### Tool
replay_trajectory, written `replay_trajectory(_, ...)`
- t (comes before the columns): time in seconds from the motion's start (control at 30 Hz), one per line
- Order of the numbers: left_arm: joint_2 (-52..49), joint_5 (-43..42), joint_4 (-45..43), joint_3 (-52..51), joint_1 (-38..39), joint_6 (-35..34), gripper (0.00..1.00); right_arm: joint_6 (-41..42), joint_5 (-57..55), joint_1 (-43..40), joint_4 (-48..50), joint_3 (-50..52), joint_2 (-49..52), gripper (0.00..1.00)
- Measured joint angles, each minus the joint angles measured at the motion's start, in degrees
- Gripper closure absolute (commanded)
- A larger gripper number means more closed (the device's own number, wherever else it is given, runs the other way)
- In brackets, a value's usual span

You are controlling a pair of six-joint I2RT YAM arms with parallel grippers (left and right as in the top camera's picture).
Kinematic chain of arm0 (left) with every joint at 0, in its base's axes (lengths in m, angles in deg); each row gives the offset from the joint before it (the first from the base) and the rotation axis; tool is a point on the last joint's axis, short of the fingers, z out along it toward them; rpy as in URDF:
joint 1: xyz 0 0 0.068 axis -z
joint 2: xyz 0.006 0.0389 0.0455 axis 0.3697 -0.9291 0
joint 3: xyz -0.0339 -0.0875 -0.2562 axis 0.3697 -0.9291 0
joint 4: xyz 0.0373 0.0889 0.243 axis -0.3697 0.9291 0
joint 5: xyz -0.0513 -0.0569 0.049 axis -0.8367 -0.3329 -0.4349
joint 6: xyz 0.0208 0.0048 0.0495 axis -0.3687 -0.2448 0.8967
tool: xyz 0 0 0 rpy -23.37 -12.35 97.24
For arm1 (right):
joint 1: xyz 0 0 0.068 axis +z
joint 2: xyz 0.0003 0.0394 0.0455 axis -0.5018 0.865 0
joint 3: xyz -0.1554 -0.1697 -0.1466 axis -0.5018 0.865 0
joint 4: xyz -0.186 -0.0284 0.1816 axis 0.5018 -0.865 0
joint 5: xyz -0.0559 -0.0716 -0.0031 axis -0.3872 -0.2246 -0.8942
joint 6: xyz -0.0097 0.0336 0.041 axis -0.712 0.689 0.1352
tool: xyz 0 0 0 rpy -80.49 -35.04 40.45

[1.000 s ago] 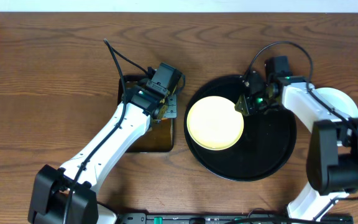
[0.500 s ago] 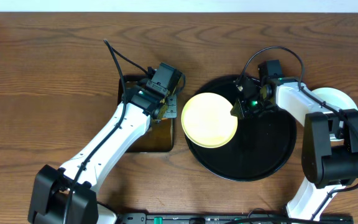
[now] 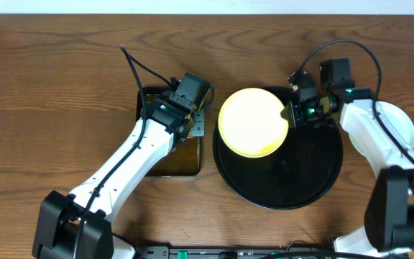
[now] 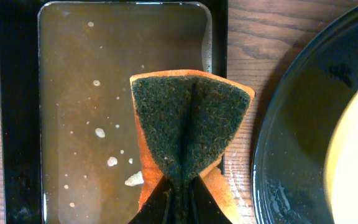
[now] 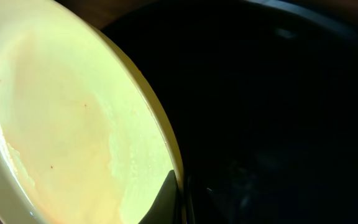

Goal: Clean dirty plates on tray and stack at the side
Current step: 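Lift the yellow plate rim with the right gripper off the tray, then carry the yellow plate right and lower it onto the green stack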

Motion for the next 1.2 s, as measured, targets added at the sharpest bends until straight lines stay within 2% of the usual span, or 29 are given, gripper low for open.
replay_trajectory(0.4,0.0,0.0,0.0,0.0,0.0,0.0,0.92,0.6,-22.4,0.6,-3.5,0.0,-12.5,0.99)
replay_trajectory(0.6,0.0,0.0,0.0,0.0,0.0,0.0,0.92,2.3,-34.6,3.4,-5.2,0.0,-15.1,0.99)
replay_trajectory(0.87,0.0,0.0,0.0,0.0,0.0,0.0,0.92,3.9,-50.9,9.4,-6.8,0.0,-15.2,0.99)
replay_trajectory(1.2,0.0,0.0,0.0,0.0,0.0,0.0,0.92,4.2,-70.4,21.5,-7.3,0.0,-15.2,0.99)
